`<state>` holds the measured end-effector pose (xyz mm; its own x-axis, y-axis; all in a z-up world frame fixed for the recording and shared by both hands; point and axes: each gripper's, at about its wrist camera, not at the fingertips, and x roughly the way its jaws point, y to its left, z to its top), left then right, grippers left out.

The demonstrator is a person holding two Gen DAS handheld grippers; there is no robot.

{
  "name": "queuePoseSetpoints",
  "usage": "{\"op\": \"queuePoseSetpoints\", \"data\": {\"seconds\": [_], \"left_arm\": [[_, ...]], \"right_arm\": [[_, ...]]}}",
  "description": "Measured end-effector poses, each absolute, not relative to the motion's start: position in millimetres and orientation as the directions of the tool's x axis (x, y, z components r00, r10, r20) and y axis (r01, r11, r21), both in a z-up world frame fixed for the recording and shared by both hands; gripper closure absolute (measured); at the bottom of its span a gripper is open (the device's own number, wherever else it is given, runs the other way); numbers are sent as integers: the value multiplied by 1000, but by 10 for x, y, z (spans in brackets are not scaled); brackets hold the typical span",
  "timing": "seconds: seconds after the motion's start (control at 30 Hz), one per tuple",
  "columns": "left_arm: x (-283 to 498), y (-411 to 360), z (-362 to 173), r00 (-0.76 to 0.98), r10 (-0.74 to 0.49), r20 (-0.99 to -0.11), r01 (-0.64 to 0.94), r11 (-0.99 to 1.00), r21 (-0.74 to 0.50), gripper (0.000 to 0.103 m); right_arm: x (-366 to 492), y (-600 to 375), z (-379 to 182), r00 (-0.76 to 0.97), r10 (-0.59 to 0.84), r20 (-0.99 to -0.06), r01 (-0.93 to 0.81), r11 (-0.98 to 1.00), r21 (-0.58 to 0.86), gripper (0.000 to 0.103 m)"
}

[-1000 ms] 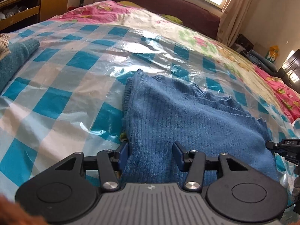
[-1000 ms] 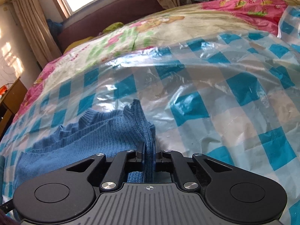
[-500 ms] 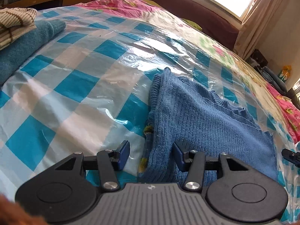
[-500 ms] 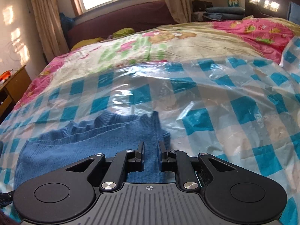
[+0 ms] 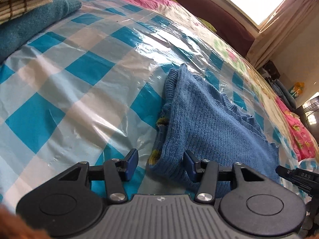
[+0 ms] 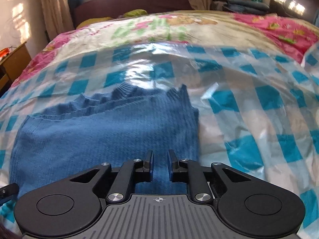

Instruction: Fold small clothes

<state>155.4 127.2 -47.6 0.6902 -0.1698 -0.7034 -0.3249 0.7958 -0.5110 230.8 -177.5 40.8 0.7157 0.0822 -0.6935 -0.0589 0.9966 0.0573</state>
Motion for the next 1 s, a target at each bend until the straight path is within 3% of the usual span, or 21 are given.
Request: {"op": "queuePoseSetpoints", "data": {"seconds": [0.13, 0.3, 0.53, 0.77, 0.9, 1.0], "left_arm": [[1472, 1245, -497, 685, -200, -700, -314, 786, -532, 50], [1457, 1264, -536, 687, -235, -688, -299, 771, -563, 50], [1450, 1346, -566, 696, -276, -663, -292, 734, -613, 50], [1464, 1338, -571, 697, -288, -657, -282, 732, -620, 50], [1475, 1309, -566, 697, -280, -660, -276, 745, -608, 50], [1472, 1291, -549, 701, -272, -659, -271, 753, -600, 50]], "right_arm": [[2420, -1160, 541, 685, 195, -702, -198, 977, 79, 86], [2658, -244, 494, 563, 280, -777, -365, 928, 70, 77], [2966, 674, 381, 492, 249, -834, -454, 891, -2, 66], [3096, 1201, 160, 475, 112, -873, -505, 847, -166, 51], [3080, 1335, 10, 491, 24, -871, -539, 794, -282, 52], [3088, 1305, 6, 500, 2, -866, -536, 786, -309, 66]]}}
